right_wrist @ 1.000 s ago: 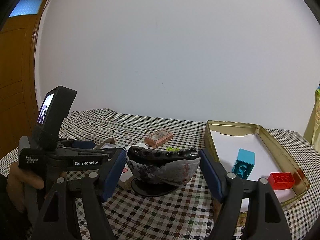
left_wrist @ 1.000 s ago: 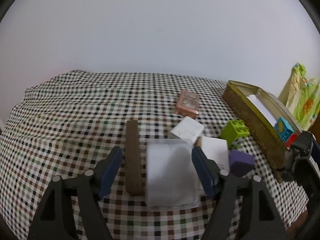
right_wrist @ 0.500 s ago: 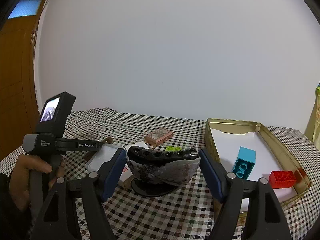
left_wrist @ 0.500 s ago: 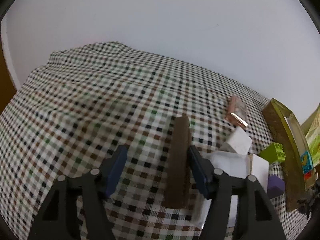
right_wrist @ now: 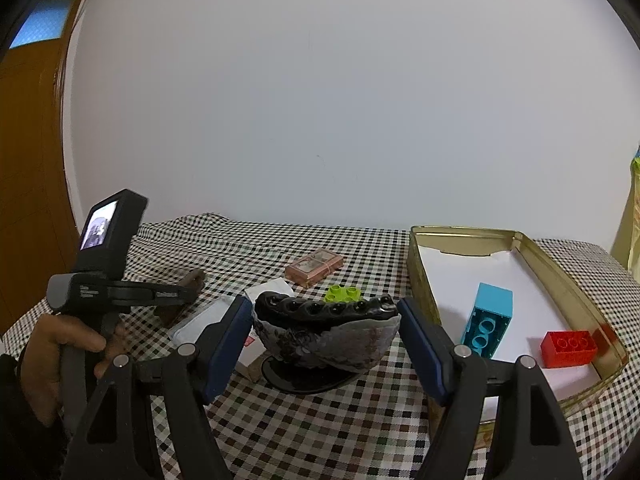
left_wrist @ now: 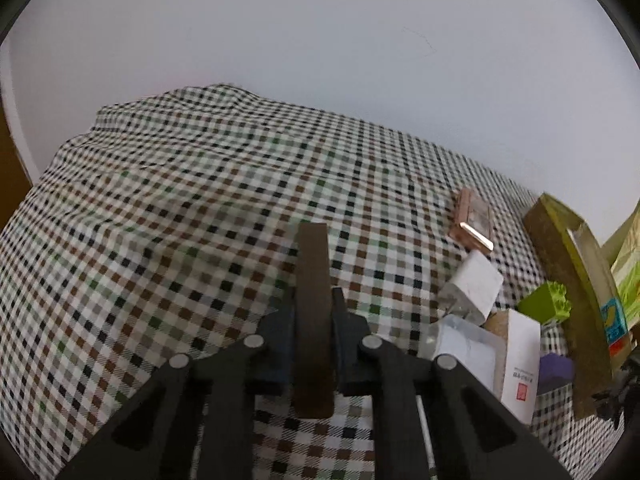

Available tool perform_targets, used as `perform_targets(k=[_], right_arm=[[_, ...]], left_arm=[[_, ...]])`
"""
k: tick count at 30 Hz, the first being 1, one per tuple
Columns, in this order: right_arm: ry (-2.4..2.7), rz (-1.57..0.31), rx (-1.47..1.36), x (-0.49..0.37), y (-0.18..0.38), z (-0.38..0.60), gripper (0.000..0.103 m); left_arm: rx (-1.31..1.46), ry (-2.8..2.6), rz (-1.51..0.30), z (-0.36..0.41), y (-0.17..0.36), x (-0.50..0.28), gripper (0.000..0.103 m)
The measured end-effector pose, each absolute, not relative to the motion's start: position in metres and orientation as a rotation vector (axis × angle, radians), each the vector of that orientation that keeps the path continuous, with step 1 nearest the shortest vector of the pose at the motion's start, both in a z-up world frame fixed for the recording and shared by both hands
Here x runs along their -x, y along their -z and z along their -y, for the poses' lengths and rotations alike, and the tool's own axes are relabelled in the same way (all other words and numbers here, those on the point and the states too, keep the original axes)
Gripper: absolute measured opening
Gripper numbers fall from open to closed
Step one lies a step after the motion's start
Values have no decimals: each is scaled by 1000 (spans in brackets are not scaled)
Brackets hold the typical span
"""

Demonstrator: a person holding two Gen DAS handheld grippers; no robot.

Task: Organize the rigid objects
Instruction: 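Grasp the brown stick with the left tool while the right tool holds the bowl, then lower the bowl and stick into the tin and open both tools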

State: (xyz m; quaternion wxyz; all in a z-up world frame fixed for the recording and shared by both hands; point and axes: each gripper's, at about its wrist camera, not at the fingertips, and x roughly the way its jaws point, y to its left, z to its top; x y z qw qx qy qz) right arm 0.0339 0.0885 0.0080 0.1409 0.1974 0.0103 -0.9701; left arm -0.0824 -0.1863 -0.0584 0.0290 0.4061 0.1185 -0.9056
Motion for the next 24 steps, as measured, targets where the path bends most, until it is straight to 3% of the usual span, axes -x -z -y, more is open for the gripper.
perform_targets(k=[13, 24], right_arm=[[2892, 43, -449, -39, -17, -111, 76], [3046, 130, -399, -38, -25, -186, 76]], left_arm=[[-776, 2982, -310, 178, 20, 39, 13], [-634, 3147, -163, 87, 2, 10, 13]])
